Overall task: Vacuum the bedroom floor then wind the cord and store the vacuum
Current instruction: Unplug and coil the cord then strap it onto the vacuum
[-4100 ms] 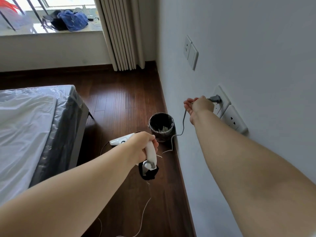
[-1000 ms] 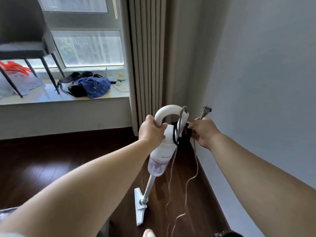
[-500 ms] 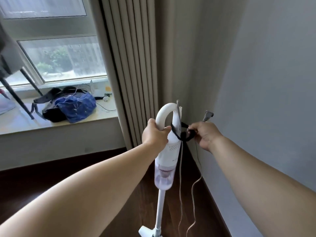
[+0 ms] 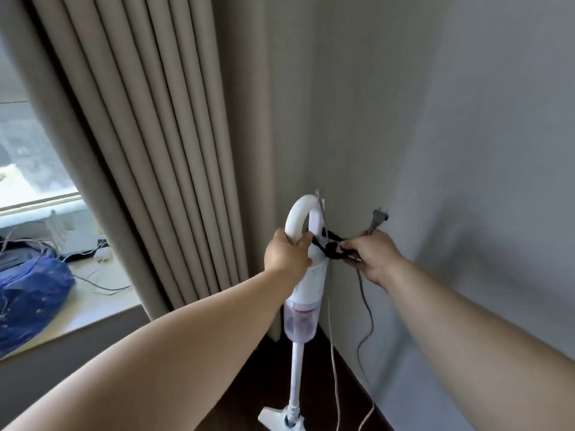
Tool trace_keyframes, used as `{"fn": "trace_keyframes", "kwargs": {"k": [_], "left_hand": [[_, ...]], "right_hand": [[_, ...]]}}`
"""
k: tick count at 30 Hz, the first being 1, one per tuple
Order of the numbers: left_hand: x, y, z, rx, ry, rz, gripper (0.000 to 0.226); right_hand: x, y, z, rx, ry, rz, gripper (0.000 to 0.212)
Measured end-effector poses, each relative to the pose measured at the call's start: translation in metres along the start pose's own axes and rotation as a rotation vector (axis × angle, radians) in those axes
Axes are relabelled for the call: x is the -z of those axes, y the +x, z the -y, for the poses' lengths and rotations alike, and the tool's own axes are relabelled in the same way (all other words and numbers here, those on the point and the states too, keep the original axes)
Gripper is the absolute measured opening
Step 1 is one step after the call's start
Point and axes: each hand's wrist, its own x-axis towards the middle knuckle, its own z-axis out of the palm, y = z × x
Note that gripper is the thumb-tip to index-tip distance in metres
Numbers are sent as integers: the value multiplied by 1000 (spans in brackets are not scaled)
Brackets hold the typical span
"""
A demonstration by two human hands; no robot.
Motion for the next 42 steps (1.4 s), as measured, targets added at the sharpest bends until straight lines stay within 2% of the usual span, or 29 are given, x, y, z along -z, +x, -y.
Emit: {"fn": "trace_keyframes", "kwargs": {"k": [4, 7, 11, 13, 19, 22, 25, 29, 32, 35, 39, 42], "left_hand": [[0, 83, -13, -54, 50, 86, 27], [-8, 127, -24, -91, 100, 104, 28], [-33, 182, -36, -130, 24, 86, 22], [-43, 208, -43, -120, -34, 71, 18], [-71, 291, -42, -54, -121, 10, 20], [-84, 323, -41, 2, -160, -31, 18], [-95, 353, -37, 71, -54, -18, 24], [-110, 368, -37, 71, 62, -50, 29], [-120, 361, -32, 185, -32, -180, 47], [-123, 359, -24, 278, -13, -63, 47], [-121, 360, -29, 262, -170, 5, 32], [-131, 357, -44, 153, -289, 105, 36]], "right_hand": [[-40, 57, 20, 50, 28, -110, 38], [-54, 97, 30, 78, 58, -150, 30], [-65, 154, 44, 109, 74, -129, 27], [-73, 177, 49, 142, 47, -101, 19], [-88, 245, 63, 216, -27, 13, 29], [-95, 280, 63, 194, -92, 35, 24], [-102, 310, 56, 112, -169, 40, 22], [-100, 333, 55, 93, -166, -42, 36], [-99, 342, 50, 78, -147, -78, 36], [-98, 342, 49, 52, -151, -63, 36], [-92, 342, 52, 17, -75, -44, 34], [-90, 342, 55, 0, -1, 52, 36]]}}
